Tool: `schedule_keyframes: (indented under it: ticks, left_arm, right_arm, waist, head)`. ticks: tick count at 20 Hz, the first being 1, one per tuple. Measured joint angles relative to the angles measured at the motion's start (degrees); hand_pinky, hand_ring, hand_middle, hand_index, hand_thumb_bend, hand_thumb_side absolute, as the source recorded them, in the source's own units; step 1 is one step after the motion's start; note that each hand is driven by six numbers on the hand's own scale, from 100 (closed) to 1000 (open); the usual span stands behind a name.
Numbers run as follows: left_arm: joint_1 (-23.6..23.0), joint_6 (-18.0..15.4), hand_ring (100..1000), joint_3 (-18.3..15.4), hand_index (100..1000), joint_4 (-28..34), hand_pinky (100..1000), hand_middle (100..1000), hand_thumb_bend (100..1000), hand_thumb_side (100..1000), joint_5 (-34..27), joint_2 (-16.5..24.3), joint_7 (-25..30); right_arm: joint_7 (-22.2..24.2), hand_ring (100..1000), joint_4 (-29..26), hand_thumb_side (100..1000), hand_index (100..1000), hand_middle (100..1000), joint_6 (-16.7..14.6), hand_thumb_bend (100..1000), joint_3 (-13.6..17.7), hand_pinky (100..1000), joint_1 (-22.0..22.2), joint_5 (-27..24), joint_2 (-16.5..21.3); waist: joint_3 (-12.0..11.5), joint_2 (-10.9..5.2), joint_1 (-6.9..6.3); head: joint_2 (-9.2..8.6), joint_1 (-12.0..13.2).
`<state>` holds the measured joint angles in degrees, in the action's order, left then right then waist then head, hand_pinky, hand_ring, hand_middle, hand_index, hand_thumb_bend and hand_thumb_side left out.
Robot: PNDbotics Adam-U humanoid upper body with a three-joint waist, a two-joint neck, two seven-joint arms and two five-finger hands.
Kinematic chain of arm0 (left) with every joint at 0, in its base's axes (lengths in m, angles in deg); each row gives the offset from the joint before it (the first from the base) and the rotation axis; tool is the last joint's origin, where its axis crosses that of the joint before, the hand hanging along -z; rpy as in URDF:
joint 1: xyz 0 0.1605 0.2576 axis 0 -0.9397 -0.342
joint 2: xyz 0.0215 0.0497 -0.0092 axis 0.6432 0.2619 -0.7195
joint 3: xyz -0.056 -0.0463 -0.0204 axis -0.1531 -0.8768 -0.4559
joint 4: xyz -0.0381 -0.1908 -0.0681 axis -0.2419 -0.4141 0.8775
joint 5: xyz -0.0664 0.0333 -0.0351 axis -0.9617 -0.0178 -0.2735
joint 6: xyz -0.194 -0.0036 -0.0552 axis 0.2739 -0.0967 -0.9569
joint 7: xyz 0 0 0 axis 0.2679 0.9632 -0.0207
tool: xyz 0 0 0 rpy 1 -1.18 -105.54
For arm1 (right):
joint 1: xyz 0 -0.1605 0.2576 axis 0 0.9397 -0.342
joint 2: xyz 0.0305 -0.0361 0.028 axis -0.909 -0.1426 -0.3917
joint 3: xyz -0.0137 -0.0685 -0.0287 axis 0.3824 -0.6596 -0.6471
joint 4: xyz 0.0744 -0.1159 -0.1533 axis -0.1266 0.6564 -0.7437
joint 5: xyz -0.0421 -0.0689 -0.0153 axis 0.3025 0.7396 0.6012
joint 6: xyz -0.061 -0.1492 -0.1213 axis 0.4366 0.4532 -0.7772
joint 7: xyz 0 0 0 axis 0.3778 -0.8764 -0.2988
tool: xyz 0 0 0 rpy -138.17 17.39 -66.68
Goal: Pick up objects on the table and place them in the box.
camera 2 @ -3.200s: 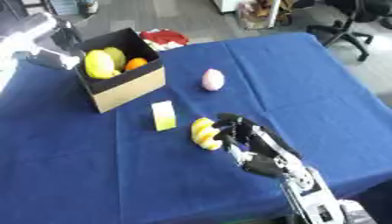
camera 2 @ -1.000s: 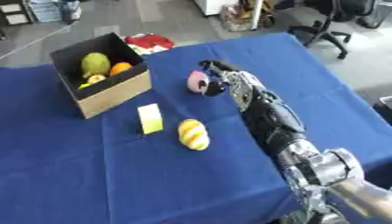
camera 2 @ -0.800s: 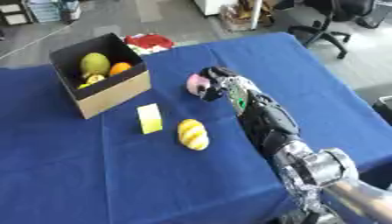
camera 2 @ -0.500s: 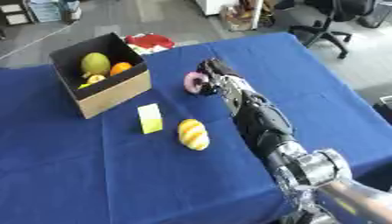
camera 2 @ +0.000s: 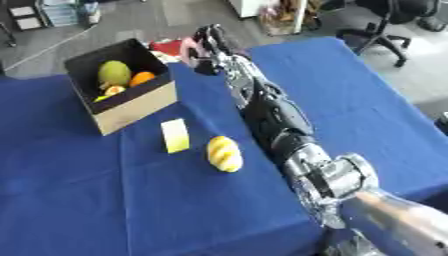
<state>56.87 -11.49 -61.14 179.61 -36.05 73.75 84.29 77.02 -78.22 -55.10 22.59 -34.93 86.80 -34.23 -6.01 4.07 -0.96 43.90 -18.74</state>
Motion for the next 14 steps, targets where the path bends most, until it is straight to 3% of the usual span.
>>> schedule_keyframes:
  ticks: [3, 6, 9, 11, 12, 14]
  left_arm:
    - [0.8, 0.1, 624, 0.7, 794, 0.0, 743, 624, 116, 583, 0.0, -1.0, 0.6]
    - [1.2, 0.1, 624, 1.1, 794, 0.0, 743, 623, 117, 585, 0.0, -1.8, 1.2]
    - [1.4, 0.3, 624, 1.5, 794, 0.0, 743, 623, 118, 586, 0.0, -2.4, 1.6]
    - [1.6, 0.3, 624, 1.7, 795, 0.0, 743, 623, 118, 587, 0.0, -2.8, 1.8]
    - [1.6, 0.4, 624, 1.7, 796, 0.0, 749, 624, 118, 588, 0.0, -2.8, 1.9]
    - [1.6, 0.4, 624, 1.7, 796, 0.0, 758, 624, 118, 588, 0.0, -2.8, 1.9]
  right_arm:
    - [0.4, 616, 0.0, 100, 550, 455, 0.4, 100, 0.1, 759, -0.4, 1.8, -1.7]
    - [0.9, 672, 0.3, 100, 735, 571, 1.0, 100, 0.3, 781, -0.4, 4.2, -3.2]
    - [1.4, 709, 0.6, 100, 835, 667, 1.8, 100, 0.3, 789, 0.1, 7.3, -4.5]
    - [1.3, 729, 0.6, 121, 871, 711, 2.5, 100, 0.4, 798, 0.5, 9.3, -5.3]
    - [1.1, 730, 0.6, 175, 875, 714, 2.8, 100, 0.4, 800, 0.7, 10.4, -5.6]
    - [1.0, 733, 0.5, 179, 874, 709, 3.0, 100, 0.3, 802, 0.8, 12.2, -6.0]
  waist:
    - [-1.8, 0.00, -0.25]
    - [-3.3, 0.00, -0.25]
    - [-4.2, 0.00, -0.25]
    - [-4.4, 0.00, -0.25]
    - [-4.4, 0.00, -0.25]
    - [-4.5, 0.00, -0.25]
  head:
    - [0.00, -1.5]
    - [0.00, -2.8]
    - [0.00, -4.1]
    - [0.00, -4.8]
    - [0.00, -5.1]
    - [0.00, -5.4]
